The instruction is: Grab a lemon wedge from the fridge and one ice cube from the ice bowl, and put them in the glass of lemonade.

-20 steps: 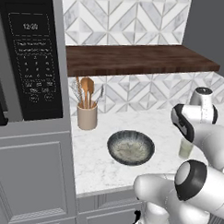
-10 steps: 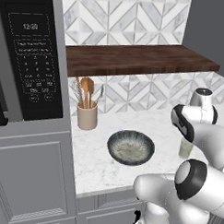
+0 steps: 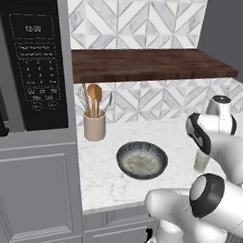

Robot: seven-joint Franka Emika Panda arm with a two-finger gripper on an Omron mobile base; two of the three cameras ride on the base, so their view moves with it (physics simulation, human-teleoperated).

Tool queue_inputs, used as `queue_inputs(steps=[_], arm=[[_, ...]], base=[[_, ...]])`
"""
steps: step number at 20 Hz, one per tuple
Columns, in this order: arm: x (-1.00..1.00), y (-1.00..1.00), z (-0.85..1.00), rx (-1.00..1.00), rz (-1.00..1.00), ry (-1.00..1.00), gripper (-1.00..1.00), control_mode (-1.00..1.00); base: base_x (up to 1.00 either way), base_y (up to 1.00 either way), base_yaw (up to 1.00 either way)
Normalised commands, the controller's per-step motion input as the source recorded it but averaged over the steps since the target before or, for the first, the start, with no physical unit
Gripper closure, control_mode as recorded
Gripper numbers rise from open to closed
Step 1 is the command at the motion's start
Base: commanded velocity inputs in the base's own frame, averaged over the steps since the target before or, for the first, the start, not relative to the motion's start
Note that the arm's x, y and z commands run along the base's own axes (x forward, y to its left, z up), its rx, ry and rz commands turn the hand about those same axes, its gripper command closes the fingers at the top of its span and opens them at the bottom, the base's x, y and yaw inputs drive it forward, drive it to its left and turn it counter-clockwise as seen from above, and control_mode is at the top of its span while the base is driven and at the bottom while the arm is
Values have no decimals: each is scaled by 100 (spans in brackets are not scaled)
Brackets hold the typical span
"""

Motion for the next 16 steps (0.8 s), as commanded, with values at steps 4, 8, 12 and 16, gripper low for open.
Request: queue_inputs(steps=[4, 8, 12, 16], arm=[[-23, 0, 18, 0, 0, -4, -100, -100], [-29, 0, 20, 0, 0, -1, -100, -100], [-29, 0, 20, 0, 2, -4, -100, -100], [-61, 28, 11, 0, 7, -6, -100, -100]], base=[[0, 0, 0], [0, 0, 0], [0, 0, 0], [0, 0, 0]])
